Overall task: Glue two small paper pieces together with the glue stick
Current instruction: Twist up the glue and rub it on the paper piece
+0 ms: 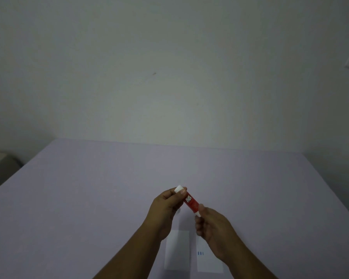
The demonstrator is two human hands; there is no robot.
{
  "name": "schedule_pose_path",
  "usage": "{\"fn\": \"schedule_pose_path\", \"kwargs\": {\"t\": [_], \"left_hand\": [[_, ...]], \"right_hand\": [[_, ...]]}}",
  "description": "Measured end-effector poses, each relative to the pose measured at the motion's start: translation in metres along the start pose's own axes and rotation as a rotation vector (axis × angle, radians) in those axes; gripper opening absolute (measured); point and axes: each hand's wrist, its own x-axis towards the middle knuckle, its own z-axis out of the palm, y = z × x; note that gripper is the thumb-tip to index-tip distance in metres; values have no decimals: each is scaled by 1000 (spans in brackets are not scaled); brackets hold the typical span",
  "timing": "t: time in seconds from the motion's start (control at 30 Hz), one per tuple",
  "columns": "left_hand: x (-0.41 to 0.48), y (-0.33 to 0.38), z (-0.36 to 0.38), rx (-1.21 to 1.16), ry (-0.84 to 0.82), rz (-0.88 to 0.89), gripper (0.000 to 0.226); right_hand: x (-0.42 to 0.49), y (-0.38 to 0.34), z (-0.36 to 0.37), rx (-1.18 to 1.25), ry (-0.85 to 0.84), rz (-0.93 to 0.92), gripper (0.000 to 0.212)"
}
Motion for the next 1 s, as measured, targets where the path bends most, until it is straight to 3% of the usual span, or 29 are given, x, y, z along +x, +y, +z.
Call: {"fn": "schedule_pose_path", "kwargs": {"t": [0.23,0.4,0.6,0.8,1.0], "left_hand": [[-2,-5,0,-9,-35,-6,15],[0,-4,-3,-81,5,-14,20],[-1,-5,0,-32,-47,3,18],[-1,-5,-1,-130,-18,-17,28],[-1,-7,-1,-80,-85,1,32]], "right_hand": [[1,3,5,-28,63,201,59],[6,6,4,-31,104,2,35],[1,4,3,30,46,220,59],[8,10,4,-105,116,-78,33],[4,9,5,-11,122,178,60]]}}
